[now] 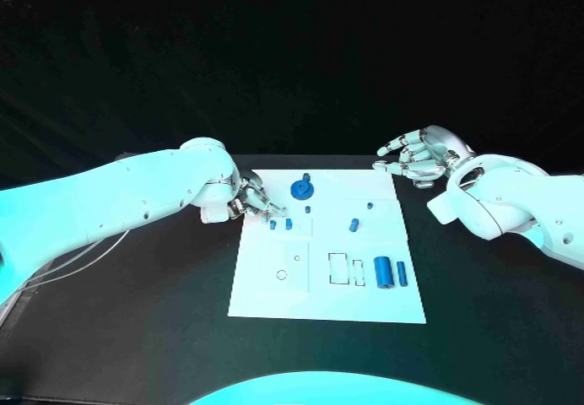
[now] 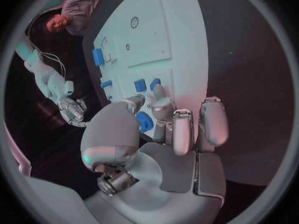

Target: Assemble the parts on the task board

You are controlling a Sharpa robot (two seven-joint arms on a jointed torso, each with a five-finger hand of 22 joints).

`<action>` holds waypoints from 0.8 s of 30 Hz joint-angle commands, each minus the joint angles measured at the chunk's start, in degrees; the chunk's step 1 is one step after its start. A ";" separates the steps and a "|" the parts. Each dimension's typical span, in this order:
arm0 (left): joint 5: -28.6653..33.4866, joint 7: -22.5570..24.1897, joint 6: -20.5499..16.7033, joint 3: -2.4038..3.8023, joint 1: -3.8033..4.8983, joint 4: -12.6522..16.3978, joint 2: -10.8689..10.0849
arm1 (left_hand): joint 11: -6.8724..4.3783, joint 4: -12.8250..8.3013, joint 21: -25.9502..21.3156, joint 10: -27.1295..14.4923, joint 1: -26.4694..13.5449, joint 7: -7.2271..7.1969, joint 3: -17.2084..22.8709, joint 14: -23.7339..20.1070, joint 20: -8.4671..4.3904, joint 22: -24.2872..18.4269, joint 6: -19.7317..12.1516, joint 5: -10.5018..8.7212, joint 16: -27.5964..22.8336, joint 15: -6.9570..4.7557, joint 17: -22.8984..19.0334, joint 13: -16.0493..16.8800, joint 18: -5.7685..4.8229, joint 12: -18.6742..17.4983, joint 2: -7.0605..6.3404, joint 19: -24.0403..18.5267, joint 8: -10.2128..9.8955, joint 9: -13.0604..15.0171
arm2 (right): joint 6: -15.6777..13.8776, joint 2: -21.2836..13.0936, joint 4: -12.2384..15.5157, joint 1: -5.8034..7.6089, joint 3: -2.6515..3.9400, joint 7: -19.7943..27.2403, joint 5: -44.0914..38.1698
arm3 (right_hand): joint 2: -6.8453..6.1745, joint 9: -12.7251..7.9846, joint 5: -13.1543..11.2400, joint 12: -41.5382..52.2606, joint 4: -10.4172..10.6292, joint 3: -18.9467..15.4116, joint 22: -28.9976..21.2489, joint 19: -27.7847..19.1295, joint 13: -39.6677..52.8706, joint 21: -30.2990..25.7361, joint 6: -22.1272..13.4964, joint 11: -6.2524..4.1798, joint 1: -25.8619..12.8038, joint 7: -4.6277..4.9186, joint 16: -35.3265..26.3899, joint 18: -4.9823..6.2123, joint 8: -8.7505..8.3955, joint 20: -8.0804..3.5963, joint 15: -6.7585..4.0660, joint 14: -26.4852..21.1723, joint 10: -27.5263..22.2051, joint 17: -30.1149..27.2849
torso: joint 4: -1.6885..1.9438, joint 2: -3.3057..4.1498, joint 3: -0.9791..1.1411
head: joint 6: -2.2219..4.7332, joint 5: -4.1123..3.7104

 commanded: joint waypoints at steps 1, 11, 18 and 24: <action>2.11 0.48 -2.71 0.49 0.01 0.75 -0.72 | 0.01 0.26 -0.85 -1.88 -0.85 0.18 -2.00 6.19 -0.18 -1.19 -1.99 -1.84 0.24 0.08 14.30 -1.98 -0.44 -1.33 -0.62 -0.46 0.30 1.55 | 0.04 0.01 -0.07 -0.06 0.02 0.24 0.03 | -0.05 0.22 0.86 -0.80 0.17 2.34 2.37 -1.19 -0.27 -0.85 -0.66 -0.07 -0.85 0.10 -0.72 0.78 1.26 -0.02 -0.33 4.65 -1.23 9.71 | -0.01 -0.01 0.02 | 0.15 -0.19; 10.67 12.30 -13.06 1.93 0.01 4.40 -3.54 | 6.71 0.01 -21.75 -23.05 8.29 7.37 -5.58 -5.97 4.68 -28.38 -18.03 -1.25 -14.98 5.74 -9.25 -18.23 4.82 -15.30 0.09 -21.36 -7.51 -3.15 | -0.20 -0.06 -0.46 -0.10 0.02 0.60 0.18 | -0.10 0.21 0.82 -1.26 0.20 2.37 2.02 -1.41 -0.69 -1.49 -0.75 -0.06 -0.95 0.11 -0.95 0.90 1.34 -0.01 -0.32 4.56 -1.59 9.43 | 0.03 0.01 -0.01 | 0.73 -0.74; 1.67 26.46 -25.10 2.05 -0.90 8.09 -4.20 | 9.76 -2.78 -31.50 -32.66 24.25 10.09 0.61 -21.39 7.74 -35.56 -22.83 -1.00 -30.65 8.70 -29.77 -26.35 5.66 -24.11 -2.56 -25.86 -11.09 -10.87 | -0.76 -0.09 -0.91 -0.14 0.00 1.56 0.19 | -0.16 0.15 0.92 -5.08 0.14 2.74 0.31 -2.64 -3.97 -4.64 -1.16 -0.01 -0.83 0.17 -2.52 1.48 1.55 0.03 -0.27 3.89 -4.39 7.62 | 0.08 -0.06 0.03 | 1.35 -1.35; -12.63 33.79 -31.38 1.79 -2.95 9.14 -3.37 | 10.17 -5.04 -32.79 -33.91 28.59 9.98 7.01 -22.87 7.84 -36.20 -22.33 -1.11 -31.20 8.93 -32.16 -31.90 5.66 -28.47 -5.97 -25.78 -10.68 -15.69 | -1.63 0.12 -1.41 -0.35 -0.07 2.98 -0.10 | -0.66 0.04 1.15 -15.72 0.10 4.31 -5.46 -6.23 -13.88 -14.97 -2.21 0.03 -0.44 0.28 -8.14 3.12 2.61 0.08 -0.26 1.69 -10.44 1.95 | -0.02 0.00 -0.01 | 1.81 -1.51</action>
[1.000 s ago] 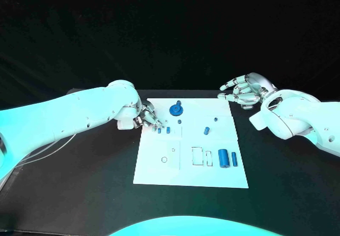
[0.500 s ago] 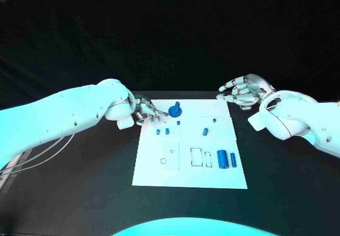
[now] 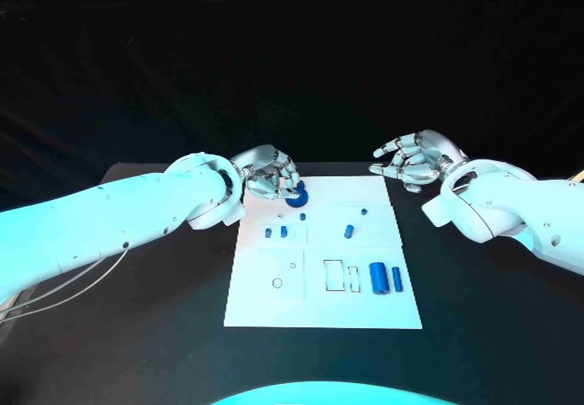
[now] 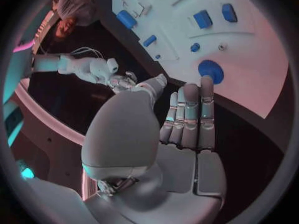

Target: Assemble the parts on the task board

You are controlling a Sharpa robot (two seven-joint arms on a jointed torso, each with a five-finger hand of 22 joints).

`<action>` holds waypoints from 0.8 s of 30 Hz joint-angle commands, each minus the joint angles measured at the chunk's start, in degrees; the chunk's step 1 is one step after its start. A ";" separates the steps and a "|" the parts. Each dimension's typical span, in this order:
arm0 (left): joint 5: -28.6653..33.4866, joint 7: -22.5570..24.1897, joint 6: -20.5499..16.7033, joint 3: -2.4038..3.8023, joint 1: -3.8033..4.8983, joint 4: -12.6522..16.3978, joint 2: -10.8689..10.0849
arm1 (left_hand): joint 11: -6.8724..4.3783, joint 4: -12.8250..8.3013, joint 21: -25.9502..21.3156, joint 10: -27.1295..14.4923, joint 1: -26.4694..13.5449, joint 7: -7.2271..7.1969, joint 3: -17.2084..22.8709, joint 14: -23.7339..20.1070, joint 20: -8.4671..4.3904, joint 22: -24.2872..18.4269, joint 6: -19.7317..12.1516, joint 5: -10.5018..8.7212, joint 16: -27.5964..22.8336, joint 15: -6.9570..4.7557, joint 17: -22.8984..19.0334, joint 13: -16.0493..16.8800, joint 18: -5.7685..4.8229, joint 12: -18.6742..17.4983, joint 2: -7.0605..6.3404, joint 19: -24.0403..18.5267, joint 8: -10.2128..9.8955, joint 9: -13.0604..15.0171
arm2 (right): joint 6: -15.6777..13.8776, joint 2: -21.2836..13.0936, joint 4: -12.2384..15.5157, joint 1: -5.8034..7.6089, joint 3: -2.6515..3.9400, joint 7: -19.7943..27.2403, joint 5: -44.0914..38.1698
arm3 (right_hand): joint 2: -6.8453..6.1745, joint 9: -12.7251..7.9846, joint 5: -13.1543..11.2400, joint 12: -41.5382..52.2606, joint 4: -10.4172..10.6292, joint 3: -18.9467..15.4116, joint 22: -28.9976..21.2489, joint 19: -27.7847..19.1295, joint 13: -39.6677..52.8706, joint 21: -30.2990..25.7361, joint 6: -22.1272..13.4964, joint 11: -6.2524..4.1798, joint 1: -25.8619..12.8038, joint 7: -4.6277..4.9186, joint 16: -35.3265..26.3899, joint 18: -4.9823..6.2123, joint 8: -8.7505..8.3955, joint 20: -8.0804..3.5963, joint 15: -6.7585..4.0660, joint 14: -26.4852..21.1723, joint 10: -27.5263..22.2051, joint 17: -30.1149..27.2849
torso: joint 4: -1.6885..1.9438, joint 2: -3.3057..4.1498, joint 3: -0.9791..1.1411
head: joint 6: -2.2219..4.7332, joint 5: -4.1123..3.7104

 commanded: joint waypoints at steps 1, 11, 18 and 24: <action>-7.49 2.94 -2.43 -0.25 -0.98 0.22 0.84 | 0.20 0.22 -0.52 -0.80 0.11 0.04 3.40 -0.40 -0.02 -0.47 0.32 0.03 -0.18 0.19 -0.90 -1.50 1.10 -1.25 -0.86 0.47 -0.21 -1.64 | -0.51 0.14 -0.23 -0.19 -0.04 0.90 -0.26 | -0.79 0.03 1.19 -3.45 0.14 2.63 -2.66 -2.82 -3.26 -4.83 -0.01 -0.41 -0.35 0.19 -2.84 1.49 1.87 -0.09 -0.22 1.19 -4.86 0.75 | -0.11 0.06 -0.02 | 0.42 -0.13; -21.19 3.93 -1.40 -1.54 -2.78 -3.83 4.71 | 0.80 -0.42 -0.65 -1.77 -0.51 -0.56 4.14 -1.09 0.41 -0.21 1.35 -0.27 0.16 0.71 -2.40 -4.94 1.08 -3.81 -2.07 -0.04 -1.66 -6.24 | -1.22 0.46 -0.55 -0.34 -0.11 1.49 -0.80 | -1.28 -0.05 1.30 -5.44 0.16 3.92 -7.49 -5.16 -5.94 -13.12 -0.62 -0.30 -0.39 0.24 -7.91 2.65 2.65 -0.05 -0.16 -0.66 -5.23 -3.77 | -0.20 0.15 0.09 | 1.01 -0.24; -24.17 2.55 1.45 -1.75 -2.99 -5.60 6.07 | 0.78 0.00 -0.66 -1.85 -1.42 -0.67 2.31 -0.43 0.59 -0.20 1.71 -0.39 1.31 0.77 -2.86 -6.08 1.13 -4.26 -2.23 0.38 -2.40 -8.01 | -1.57 0.51 -0.59 -0.38 -0.12 1.65 -0.99 | -1.73 -0.13 1.34 -7.40 0.15 4.84 -11.57 -6.63 -8.57 -19.76 -1.08 -0.25 -0.62 0.34 -12.09 3.43 3.20 0.03 -0.12 -1.94 -5.41 -7.09 | -0.31 0.19 0.17 | 1.34 -0.28; -25.21 1.71 2.82 -1.80 -3.04 -6.49 6.84 | 0.82 0.46 -0.46 -1.68 -1.51 -0.58 0.06 -0.04 0.65 -0.03 2.35 -0.39 2.97 0.82 -3.09 -7.01 1.15 -4.38 -1.83 0.88 -3.32 -9.73 | -1.75 0.60 -0.56 -0.39 -0.12 1.70 -1.03 | -1.82 -0.16 1.36 -7.84 0.15 5.09 -12.32 -6.65 -9.27 -20.91 -1.20 -0.24 -0.70 0.35 -12.74 3.54 3.36 0.03 -0.11 -2.02 -5.40 -7.52 | -0.22 0.19 0.09 | 1.26 -0.47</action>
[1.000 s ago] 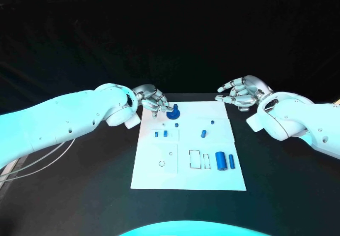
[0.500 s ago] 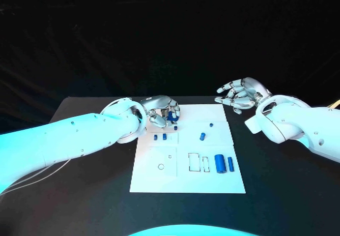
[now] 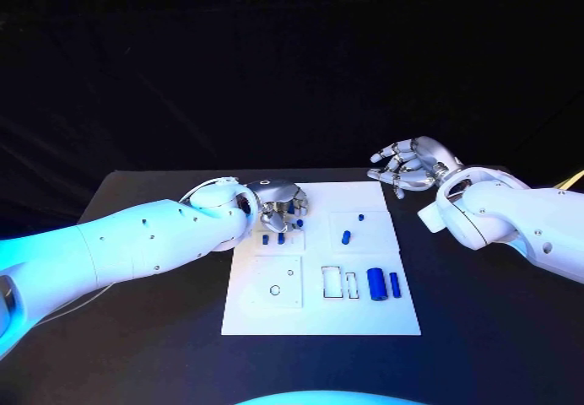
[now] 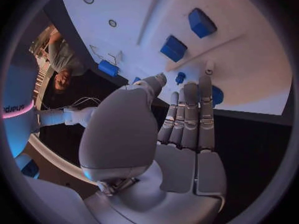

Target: Assemble the parts on the task board

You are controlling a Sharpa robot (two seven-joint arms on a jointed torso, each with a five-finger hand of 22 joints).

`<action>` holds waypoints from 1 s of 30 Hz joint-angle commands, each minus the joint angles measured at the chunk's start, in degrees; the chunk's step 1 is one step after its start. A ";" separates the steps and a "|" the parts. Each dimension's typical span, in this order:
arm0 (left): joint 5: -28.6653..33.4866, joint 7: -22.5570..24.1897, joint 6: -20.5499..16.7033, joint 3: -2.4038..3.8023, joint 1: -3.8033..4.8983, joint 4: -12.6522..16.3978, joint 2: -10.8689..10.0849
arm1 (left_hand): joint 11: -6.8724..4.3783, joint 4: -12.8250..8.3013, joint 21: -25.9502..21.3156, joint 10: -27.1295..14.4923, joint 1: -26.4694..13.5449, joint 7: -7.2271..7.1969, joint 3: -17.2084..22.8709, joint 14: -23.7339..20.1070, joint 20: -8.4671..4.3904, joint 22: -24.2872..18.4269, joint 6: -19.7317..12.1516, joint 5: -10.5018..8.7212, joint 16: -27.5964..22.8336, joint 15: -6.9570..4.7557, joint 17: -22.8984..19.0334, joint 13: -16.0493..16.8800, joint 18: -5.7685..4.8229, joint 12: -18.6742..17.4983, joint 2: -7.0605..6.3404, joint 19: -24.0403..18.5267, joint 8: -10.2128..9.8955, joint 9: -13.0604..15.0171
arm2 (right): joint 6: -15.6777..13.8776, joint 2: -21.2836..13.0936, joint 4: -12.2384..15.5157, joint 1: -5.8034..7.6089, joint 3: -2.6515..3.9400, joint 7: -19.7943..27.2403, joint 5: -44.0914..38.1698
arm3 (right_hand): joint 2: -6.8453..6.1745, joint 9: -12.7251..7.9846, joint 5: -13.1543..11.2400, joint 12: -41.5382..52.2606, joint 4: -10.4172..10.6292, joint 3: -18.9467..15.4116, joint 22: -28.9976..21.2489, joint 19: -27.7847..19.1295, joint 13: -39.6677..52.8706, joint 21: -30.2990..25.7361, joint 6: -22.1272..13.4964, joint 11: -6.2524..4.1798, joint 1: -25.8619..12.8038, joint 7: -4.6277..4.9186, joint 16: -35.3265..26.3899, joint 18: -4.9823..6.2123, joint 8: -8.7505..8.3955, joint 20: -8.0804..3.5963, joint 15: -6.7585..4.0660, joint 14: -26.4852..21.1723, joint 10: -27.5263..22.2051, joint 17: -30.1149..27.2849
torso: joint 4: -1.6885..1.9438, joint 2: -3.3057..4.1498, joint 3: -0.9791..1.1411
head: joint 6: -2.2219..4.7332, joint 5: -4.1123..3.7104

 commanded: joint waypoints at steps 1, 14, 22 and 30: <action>-0.44 -0.29 0.69 0.02 -0.01 -0.25 0.44 | 0.32 0.32 -0.37 -1.11 -0.50 0.16 -2.70 0.65 0.14 0.02 0.32 -0.38 2.30 0.21 -0.62 -0.93 -0.19 -0.88 0.50 0.49 -1.23 -1.14 | -0.06 0.10 0.04 -0.03 0.01 0.19 -0.14 | -1.81 -0.14 1.04 -0.71 0.15 2.24 -0.42 -1.04 -0.61 -0.89 -0.29 -0.31 -0.71 0.43 -0.87 1.41 1.58 -0.28 0.09 -0.55 -3.03 -0.47 | 0.04 0.05 -0.05 | -0.11 -0.08; -0.65 -1.01 0.36 -0.02 -0.03 -1.31 1.42 | 0.04 0.50 0.75 0.27 0.96 0.13 -3.59 1.31 -0.07 0.85 2.31 -0.30 5.17 -0.04 -0.67 -1.85 -0.15 -0.38 1.61 1.18 -2.03 -3.13 | -0.06 0.14 0.11 -0.03 0.01 0.17 -0.17 | -1.84 -0.15 1.08 -0.93 0.15 2.39 -0.85 -1.04 -1.00 -1.53 -0.35 -0.30 -0.76 0.43 -1.30 1.47 1.68 -0.28 0.09 -0.62 -3.00 -0.77 | 0.07 0.03 -0.09 | -0.48 -0.24; -0.67 -1.68 0.76 -0.03 -0.03 -1.98 1.86 | 0.01 0.36 1.51 0.86 1.89 -0.03 -2.30 1.78 -0.24 1.46 3.53 -0.27 6.49 -0.11 -0.31 -2.52 -0.17 -0.62 2.23 1.28 -2.43 -4.08 | 0.02 0.20 0.10 -0.03 0.01 0.11 -0.18 | -1.84 -0.15 1.08 -0.93 0.15 2.39 -0.85 -1.04 -1.00 -1.53 -0.35 -0.30 -0.76 0.43 -1.30 1.47 1.68 -0.28 0.09 -0.62 -3.00 -0.77 | 0.04 0.01 -0.01 | -0.52 -0.27; -0.62 -1.86 2.09 -0.05 -0.03 -2.95 2.73 | 0.04 -0.16 2.78 1.92 2.72 -0.50 0.77 1.65 -0.32 2.59 5.83 -0.22 7.66 -0.14 -0.74 -3.90 -0.17 -1.77 2.73 0.83 -3.16 -5.52 | 0.08 0.21 0.22 -0.03 0.01 0.10 -0.18 | -1.81 -0.15 1.13 -1.04 0.15 2.52 -0.96 -0.95 -1.25 -1.67 -0.34 -0.31 -0.78 0.42 -1.45 1.47 1.77 -0.29 0.08 -0.61 -2.92 -0.84 | 0.03 0.05 -0.02 | -0.60 -0.30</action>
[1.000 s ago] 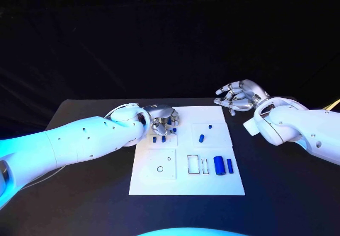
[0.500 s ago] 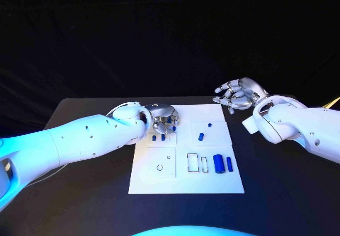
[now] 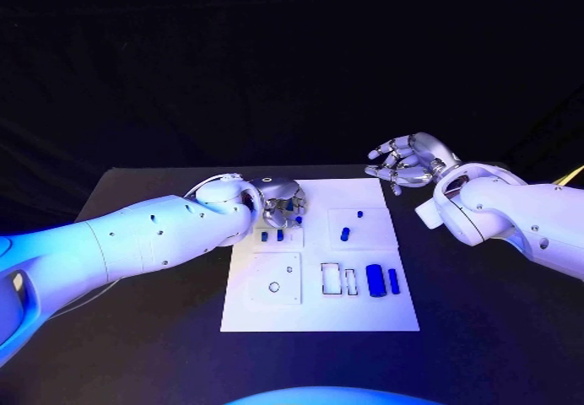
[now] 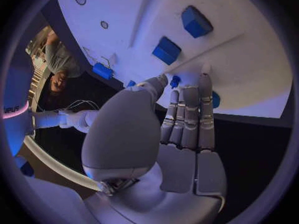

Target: Assemble the parts on the task board

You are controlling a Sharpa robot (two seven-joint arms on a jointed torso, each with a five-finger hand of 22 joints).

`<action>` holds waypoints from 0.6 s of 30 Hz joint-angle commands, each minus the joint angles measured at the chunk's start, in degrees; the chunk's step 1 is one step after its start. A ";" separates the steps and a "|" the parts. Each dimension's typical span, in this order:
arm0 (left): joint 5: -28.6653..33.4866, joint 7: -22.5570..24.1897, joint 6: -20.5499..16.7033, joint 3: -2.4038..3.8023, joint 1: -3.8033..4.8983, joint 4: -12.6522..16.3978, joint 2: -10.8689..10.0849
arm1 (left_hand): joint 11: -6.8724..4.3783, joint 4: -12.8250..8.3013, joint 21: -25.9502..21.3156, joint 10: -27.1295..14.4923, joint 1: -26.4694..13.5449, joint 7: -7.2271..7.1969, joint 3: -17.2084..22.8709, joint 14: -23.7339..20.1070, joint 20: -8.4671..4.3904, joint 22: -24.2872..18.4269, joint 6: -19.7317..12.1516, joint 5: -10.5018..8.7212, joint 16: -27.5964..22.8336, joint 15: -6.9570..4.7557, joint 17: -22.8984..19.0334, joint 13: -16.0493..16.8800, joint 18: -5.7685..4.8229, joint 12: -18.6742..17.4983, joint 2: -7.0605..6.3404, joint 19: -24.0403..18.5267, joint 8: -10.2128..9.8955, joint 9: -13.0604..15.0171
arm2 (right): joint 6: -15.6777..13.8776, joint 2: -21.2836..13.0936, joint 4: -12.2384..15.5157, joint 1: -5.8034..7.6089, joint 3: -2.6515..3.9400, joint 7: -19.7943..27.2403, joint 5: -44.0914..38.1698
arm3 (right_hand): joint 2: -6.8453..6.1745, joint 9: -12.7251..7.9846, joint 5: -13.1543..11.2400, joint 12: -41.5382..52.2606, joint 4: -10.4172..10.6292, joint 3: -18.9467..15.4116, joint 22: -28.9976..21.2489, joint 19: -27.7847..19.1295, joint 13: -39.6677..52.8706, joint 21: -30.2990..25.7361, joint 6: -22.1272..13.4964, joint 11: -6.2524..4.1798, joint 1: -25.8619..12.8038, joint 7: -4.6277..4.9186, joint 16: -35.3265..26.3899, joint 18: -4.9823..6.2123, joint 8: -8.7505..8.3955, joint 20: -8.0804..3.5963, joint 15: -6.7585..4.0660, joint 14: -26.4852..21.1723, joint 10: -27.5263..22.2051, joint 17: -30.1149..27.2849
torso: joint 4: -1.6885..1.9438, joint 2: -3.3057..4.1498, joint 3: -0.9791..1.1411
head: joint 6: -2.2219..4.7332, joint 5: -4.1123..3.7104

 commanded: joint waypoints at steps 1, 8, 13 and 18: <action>0.01 0.03 0.60 0.00 -0.01 -0.39 0.51 | -0.18 -0.76 0.48 2.00 0.30 0.03 4.53 0.29 0.17 0.14 1.85 -0.24 1.39 -0.06 -0.76 -1.07 -0.17 -1.12 0.26 0.18 -0.85 -1.11 | 0.14 0.04 0.17 -0.02 0.01 0.10 -0.11 | -1.81 -0.15 1.13 -0.81 0.15 2.51 -0.32 -0.95 -0.57 -0.69 -0.04 -0.37 -0.78 0.15 -0.78 1.46 1.12 -0.28 0.08 -0.61 -2.37 -0.52 | -0.03 0.05 0.02 | -0.09 -0.01; 0.13 0.28 0.86 -0.03 -0.04 -1.12 1.10 | -0.59 -1.78 2.03 4.30 -0.09 -0.21 6.93 1.55 -0.11 1.45 4.08 -0.26 3.36 -0.39 0.47 -2.15 -0.15 -2.14 0.08 -0.18 -1.43 -2.09 | 0.14 -0.03 0.29 -0.02 0.01 0.09 -0.12 | -1.81 -0.15 1.13 -0.81 0.15 2.51 -0.32 -0.95 -0.57 -0.69 -0.04 -0.37 -0.78 0.15 -0.78 1.46 1.12 -0.28 0.08 -0.61 -2.37 -0.52 | -0.02 -0.01 0.05 | -0.29 -0.07; 0.26 0.33 0.72 -0.04 -0.06 -1.45 1.42 | -0.60 -2.08 2.48 4.68 -0.44 -0.17 7.58 1.82 -0.16 1.85 4.11 -0.25 3.90 -0.41 0.71 -2.56 -0.16 -2.74 -0.02 -0.34 -1.99 -2.49 | 0.15 -0.03 0.34 -0.02 0.01 0.10 -0.13 | -1.81 -0.15 1.13 -0.81 0.15 2.51 -0.32 -0.95 -0.57 -0.69 -0.04 -0.37 -0.78 0.15 -0.78 1.46 1.12 -0.28 0.08 -0.61 -2.37 -0.52 | 0.02 -0.06 0.05 | -0.32 -0.13; 0.29 0.17 1.03 -0.05 -0.07 -1.67 1.58 | -0.68 -2.52 2.92 5.18 -0.46 -0.13 8.21 2.25 -0.20 2.20 4.44 -0.23 4.49 -0.49 1.18 -2.83 -0.15 -3.12 0.11 -0.39 -2.25 -2.71 | 0.18 -0.01 0.35 -0.02 0.01 0.09 -0.14 | -1.83 -0.15 1.15 -0.88 0.13 2.59 -0.40 -0.88 -0.73 -0.79 -0.02 -0.38 -0.79 0.14 -0.91 1.46 1.18 -0.29 0.07 -0.60 -2.32 -0.59 | 0.00 -0.04 0.04 | -0.40 -0.13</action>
